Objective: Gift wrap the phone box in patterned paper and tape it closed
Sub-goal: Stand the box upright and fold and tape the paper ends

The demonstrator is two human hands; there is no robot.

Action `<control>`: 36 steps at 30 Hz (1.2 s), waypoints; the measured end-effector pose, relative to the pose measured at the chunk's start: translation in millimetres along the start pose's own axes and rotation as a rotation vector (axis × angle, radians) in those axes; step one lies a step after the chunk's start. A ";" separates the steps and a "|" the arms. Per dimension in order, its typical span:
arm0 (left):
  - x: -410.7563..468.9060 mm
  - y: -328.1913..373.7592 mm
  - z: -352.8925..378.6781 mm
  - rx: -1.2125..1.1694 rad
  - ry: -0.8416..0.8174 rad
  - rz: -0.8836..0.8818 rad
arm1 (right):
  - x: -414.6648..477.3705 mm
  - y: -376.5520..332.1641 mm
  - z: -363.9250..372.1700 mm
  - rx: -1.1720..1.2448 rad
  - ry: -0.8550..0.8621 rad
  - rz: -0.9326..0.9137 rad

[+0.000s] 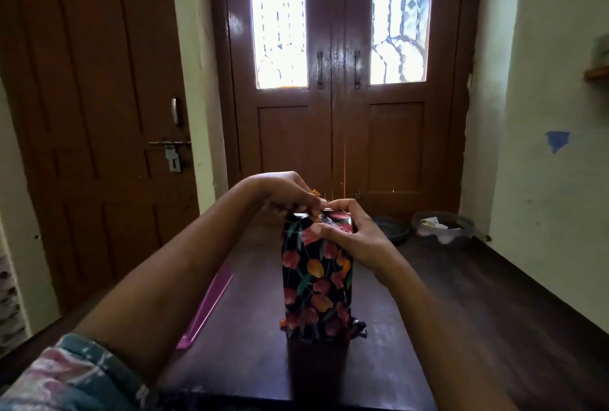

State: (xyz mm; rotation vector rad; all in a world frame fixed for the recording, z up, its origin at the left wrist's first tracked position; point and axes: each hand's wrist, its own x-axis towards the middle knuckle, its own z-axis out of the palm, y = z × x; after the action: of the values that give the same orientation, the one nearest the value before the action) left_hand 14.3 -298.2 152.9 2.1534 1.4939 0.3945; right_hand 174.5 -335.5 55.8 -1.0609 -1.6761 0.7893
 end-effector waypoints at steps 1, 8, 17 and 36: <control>1.4 -0.6 -0.8 0.014 -0.016 -0.016 | -0.2 -0.2 1.4 0.010 -0.001 0.000; 15.5 7.0 -6.2 0.165 -0.090 -0.100 | 7.6 9.0 2.0 0.040 -0.006 0.019; 24.4 38.4 -8.7 0.544 -0.215 -0.307 | 5.8 5.6 5.6 0.018 -0.006 0.022; 8.9 -28.6 -8.8 -0.178 -0.328 -0.371 | -7.8 -3.0 5.4 0.038 0.022 0.032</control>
State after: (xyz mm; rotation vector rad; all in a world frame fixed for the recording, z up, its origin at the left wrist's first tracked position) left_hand -9.5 -279.8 144.4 1.6614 1.5559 0.0382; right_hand 169.8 -344.0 53.7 -1.0687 -1.6234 0.8241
